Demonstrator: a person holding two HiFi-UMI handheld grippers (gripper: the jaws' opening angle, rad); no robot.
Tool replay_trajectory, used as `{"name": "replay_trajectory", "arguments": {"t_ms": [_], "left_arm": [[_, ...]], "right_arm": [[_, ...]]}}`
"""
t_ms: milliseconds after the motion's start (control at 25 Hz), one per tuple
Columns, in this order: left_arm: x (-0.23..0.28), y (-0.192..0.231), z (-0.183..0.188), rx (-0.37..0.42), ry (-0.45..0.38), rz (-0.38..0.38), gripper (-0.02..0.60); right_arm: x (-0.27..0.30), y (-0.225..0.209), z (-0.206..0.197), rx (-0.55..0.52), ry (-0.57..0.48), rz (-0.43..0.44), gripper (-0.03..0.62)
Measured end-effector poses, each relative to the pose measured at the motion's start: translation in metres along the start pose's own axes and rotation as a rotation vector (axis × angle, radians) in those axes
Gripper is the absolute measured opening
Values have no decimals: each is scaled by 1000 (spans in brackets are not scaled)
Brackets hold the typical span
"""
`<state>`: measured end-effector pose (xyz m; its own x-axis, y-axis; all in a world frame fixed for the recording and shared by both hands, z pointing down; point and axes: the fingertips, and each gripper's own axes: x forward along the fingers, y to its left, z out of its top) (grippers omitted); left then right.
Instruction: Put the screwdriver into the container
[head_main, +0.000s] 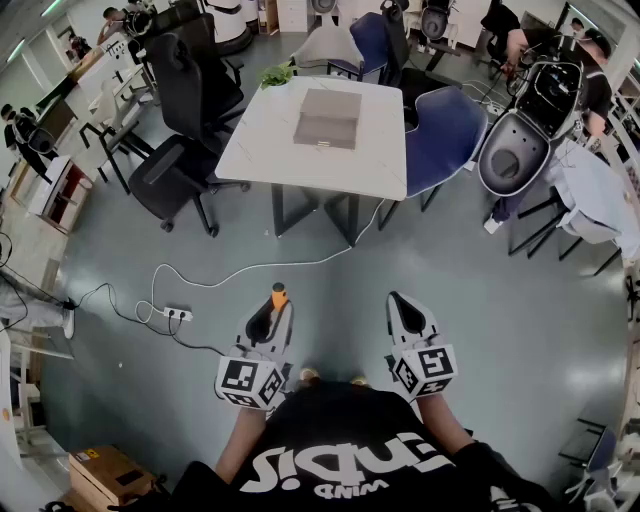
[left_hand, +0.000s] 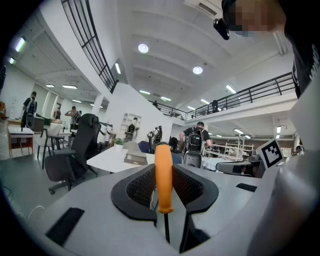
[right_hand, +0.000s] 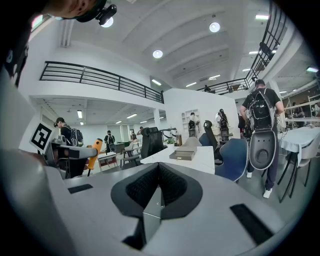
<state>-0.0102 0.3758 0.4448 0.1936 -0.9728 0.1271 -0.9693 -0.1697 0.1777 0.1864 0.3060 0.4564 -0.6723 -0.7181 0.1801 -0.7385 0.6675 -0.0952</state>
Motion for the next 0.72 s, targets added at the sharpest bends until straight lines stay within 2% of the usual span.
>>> {"name": "replay_trajectory", "arguments": {"t_ms": [320,720], "left_arm": [[-4,6,-4,-15,1,-6,115],[-8,31,0,9,-5,-59,114]], "right_arm": [[2,12,-2,15,-15,2,12],[14,37,-11,32,-17,-37,12]]}}
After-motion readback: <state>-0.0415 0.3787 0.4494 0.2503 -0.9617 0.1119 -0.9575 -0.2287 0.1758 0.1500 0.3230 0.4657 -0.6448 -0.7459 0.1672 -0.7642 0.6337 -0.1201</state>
